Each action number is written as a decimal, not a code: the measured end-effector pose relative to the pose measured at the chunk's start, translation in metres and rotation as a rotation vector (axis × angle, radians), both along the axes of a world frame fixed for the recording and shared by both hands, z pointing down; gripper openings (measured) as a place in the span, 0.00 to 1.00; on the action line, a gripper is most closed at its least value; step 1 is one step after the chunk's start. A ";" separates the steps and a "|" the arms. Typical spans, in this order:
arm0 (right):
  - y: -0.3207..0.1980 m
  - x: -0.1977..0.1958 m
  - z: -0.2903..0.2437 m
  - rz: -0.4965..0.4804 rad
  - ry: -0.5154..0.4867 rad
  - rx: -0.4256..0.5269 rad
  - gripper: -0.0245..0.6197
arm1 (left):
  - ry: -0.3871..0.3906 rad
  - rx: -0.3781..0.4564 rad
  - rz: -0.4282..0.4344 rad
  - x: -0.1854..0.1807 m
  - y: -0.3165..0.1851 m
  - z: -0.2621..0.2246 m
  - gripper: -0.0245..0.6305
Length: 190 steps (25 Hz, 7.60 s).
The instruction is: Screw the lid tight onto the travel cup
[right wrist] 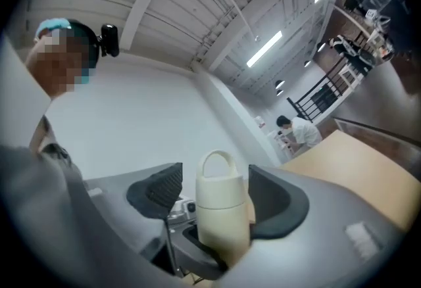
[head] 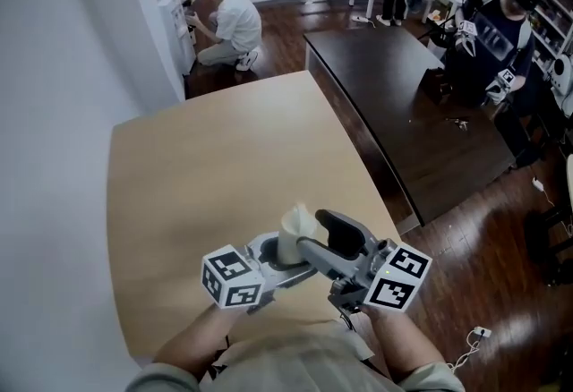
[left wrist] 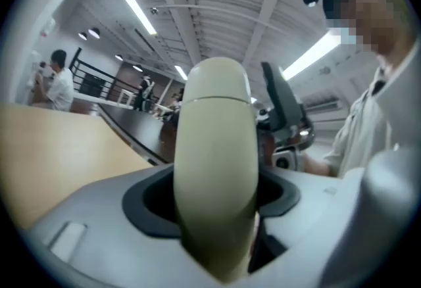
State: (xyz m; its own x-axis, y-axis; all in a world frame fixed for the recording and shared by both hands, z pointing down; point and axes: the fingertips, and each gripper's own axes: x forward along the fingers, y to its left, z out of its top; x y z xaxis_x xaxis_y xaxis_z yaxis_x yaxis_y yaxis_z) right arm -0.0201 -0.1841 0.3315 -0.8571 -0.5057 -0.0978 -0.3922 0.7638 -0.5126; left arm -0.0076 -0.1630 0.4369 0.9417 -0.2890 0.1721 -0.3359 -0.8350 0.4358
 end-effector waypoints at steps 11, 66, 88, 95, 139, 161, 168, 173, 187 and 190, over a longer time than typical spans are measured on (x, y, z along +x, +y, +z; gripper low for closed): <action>0.073 0.007 -0.045 -0.548 -0.125 0.146 0.51 | 0.295 0.020 0.689 -0.015 0.103 -0.065 0.52; 0.003 -0.029 0.037 0.220 0.360 0.135 0.46 | -0.294 0.069 -0.235 -0.005 -0.018 0.041 0.52; 0.105 -0.013 -0.024 -0.718 0.103 0.210 0.52 | 0.034 0.010 0.928 0.004 0.138 -0.023 0.52; 0.106 -0.024 -0.014 -0.730 0.102 0.213 0.52 | 0.021 0.011 0.946 0.004 0.140 -0.026 0.52; 0.043 0.042 0.024 0.103 0.297 0.183 0.43 | -0.266 0.284 -0.022 0.050 0.014 0.067 0.52; 0.077 0.127 0.109 0.363 0.340 -0.145 0.43 | -0.366 0.354 -0.078 0.088 -0.026 0.186 0.51; 0.064 0.120 0.116 0.347 0.341 -0.161 0.43 | -0.341 0.335 -0.084 0.090 -0.023 0.196 0.52; 0.056 0.112 0.112 0.345 0.330 -0.142 0.43 | -0.341 0.315 -0.035 0.098 -0.022 0.199 0.57; 0.052 0.097 0.101 0.424 0.322 -0.099 0.43 | -0.207 0.229 -0.126 0.033 0.007 0.149 0.49; 0.062 0.088 0.093 0.477 0.338 -0.072 0.35 | -0.110 0.221 -0.195 -0.003 0.032 0.111 0.06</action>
State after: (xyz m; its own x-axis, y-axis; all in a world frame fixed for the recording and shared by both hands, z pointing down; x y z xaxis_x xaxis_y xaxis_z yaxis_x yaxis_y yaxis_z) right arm 0.0683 -0.1220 0.4242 -0.5108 -0.8384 0.1903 -0.8347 0.4306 -0.3434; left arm -0.0101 -0.1305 0.5484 0.8439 -0.5044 0.1830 -0.5344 -0.8205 0.2030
